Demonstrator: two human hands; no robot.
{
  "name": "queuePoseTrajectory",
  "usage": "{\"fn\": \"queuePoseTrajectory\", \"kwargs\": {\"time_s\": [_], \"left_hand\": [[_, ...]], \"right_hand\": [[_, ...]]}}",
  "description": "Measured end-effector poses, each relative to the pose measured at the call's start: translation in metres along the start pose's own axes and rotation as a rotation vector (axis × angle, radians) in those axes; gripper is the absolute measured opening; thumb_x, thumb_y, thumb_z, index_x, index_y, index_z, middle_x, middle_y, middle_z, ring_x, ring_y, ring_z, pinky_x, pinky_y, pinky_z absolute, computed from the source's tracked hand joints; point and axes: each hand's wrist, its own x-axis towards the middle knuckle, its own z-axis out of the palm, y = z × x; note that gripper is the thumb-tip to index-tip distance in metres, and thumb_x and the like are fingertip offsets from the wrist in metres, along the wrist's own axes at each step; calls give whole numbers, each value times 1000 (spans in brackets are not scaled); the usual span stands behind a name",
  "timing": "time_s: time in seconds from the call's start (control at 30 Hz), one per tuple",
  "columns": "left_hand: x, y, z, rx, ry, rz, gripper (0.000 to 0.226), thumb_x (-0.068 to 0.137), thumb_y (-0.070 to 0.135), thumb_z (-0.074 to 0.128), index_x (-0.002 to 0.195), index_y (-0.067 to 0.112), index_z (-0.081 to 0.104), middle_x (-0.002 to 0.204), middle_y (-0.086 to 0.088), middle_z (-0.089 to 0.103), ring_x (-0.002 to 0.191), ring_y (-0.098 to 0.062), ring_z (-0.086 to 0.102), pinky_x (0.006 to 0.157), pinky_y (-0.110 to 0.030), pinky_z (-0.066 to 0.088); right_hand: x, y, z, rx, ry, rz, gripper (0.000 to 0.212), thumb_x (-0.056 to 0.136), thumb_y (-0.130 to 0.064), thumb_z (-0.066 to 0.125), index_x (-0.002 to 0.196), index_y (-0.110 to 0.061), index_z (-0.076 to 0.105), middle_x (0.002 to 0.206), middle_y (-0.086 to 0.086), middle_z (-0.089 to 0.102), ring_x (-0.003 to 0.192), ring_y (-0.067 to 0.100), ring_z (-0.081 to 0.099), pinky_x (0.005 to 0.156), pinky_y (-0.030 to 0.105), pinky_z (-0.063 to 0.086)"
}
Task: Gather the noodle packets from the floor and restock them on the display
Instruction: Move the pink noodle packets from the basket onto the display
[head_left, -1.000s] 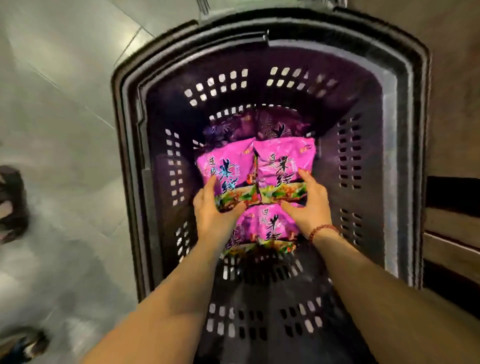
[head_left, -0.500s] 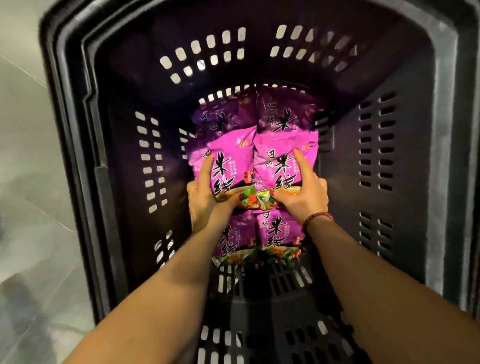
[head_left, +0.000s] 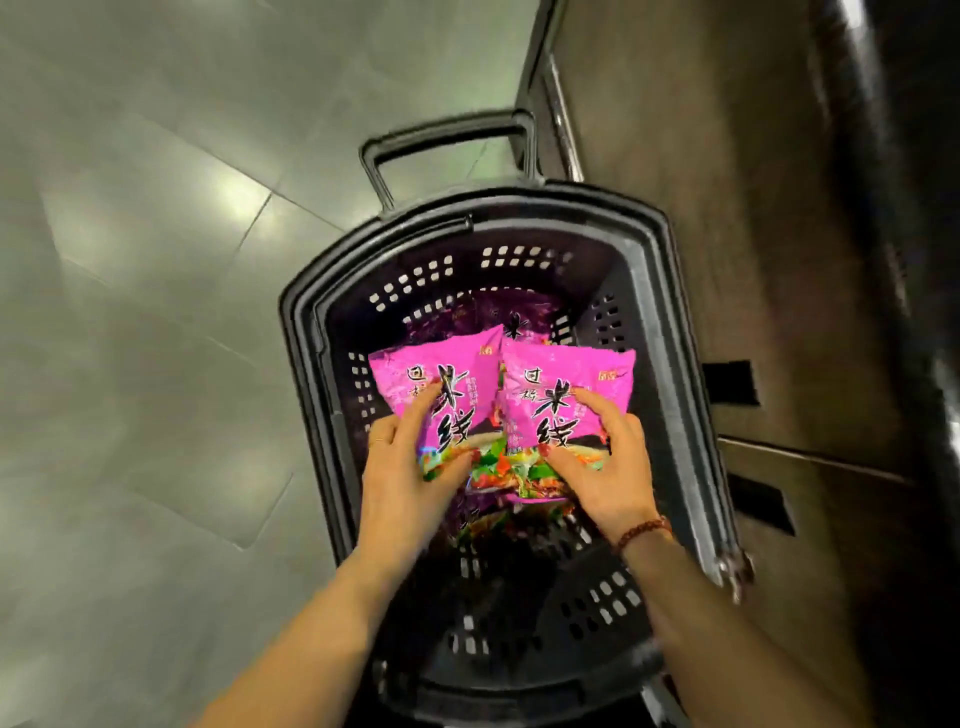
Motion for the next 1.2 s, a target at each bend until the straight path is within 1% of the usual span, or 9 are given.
{"fn": "queuePoseTrajectory", "kwargs": {"time_s": [0.17, 0.3, 0.4, 0.47, 0.6, 0.73, 0.87, 0.97, 1.2], "left_hand": [[-46, 73, -90, -72, 25, 105, 68, 77, 14, 80, 133, 37, 49, 114, -7, 53, 105, 22, 38, 87, 3, 26], [-90, 138, -149, -118, 22, 206, 70, 76, 8, 80, 132, 40, 50, 119, -9, 51, 106, 20, 40, 84, 4, 27], [-117, 182, -186, -132, 19, 289, 66, 73, 35, 78, 128, 56, 49, 127, -4, 51, 117, 11, 41, 91, -2, 29], [-128, 206, -203, -138, 7, 348, 65, 65, 53, 67, 125, 63, 45, 134, -2, 50, 129, -8, 41, 102, -19, 34], [-151, 255, -223, -173, 14, 494, 56, 65, 54, 63, 115, 71, 47, 131, -3, 53, 119, 3, 46, 97, -8, 36], [-168, 299, -216, -201, -39, 583, 58, 69, 46, 68, 118, 70, 47, 128, 16, 57, 120, -4, 52, 103, -31, 41], [-188, 343, -185, -194, -115, 710, 66, 73, 29, 69, 117, 72, 46, 120, 41, 52, 115, 16, 47, 100, -8, 34], [-203, 368, -157, -204, -182, 769, 67, 76, 24, 73, 118, 69, 47, 121, 34, 54, 115, 16, 47, 98, -5, 32], [-227, 409, -96, -246, -390, 743, 66, 82, 12, 74, 120, 62, 53, 127, 26, 55, 126, 0, 47, 107, -40, 41]], "right_hand": [[-85, -91, -44, 129, 122, -89, 74, 71, -8, 82, 119, -54, 51, 135, -1, 47, 126, 3, 44, 93, 0, 32], [-156, -169, -80, 189, 217, -186, 71, 70, 6, 80, 125, -31, 55, 130, 9, 51, 102, -21, 50, 83, -4, 34], [-210, -216, -107, 300, 253, -230, 65, 72, 15, 74, 130, -8, 53, 130, 16, 47, 77, -27, 54, 67, -6, 36], [-237, -233, -121, 326, 305, -265, 67, 72, 12, 75, 131, -11, 53, 131, 15, 49, 75, -25, 56, 67, -4, 39], [-280, -258, -155, 365, 402, -321, 67, 73, 9, 76, 131, -17, 53, 132, 4, 51, 74, -19, 60, 70, 3, 45], [-316, -261, -193, 370, 501, -354, 68, 74, 2, 78, 130, -28, 53, 131, -9, 50, 75, -20, 60, 73, 2, 43], [-346, -245, -229, 377, 592, -323, 70, 73, -2, 80, 130, -31, 50, 129, -16, 51, 86, -27, 53, 79, -2, 36], [-368, -228, -254, 423, 684, -303, 69, 75, 1, 77, 132, -26, 49, 132, -18, 48, 90, -32, 48, 80, -6, 32], [-401, -166, -300, 340, 1106, -88, 73, 69, -23, 85, 127, -48, 48, 123, -36, 44, 106, -25, 42, 90, 5, 33]]}}
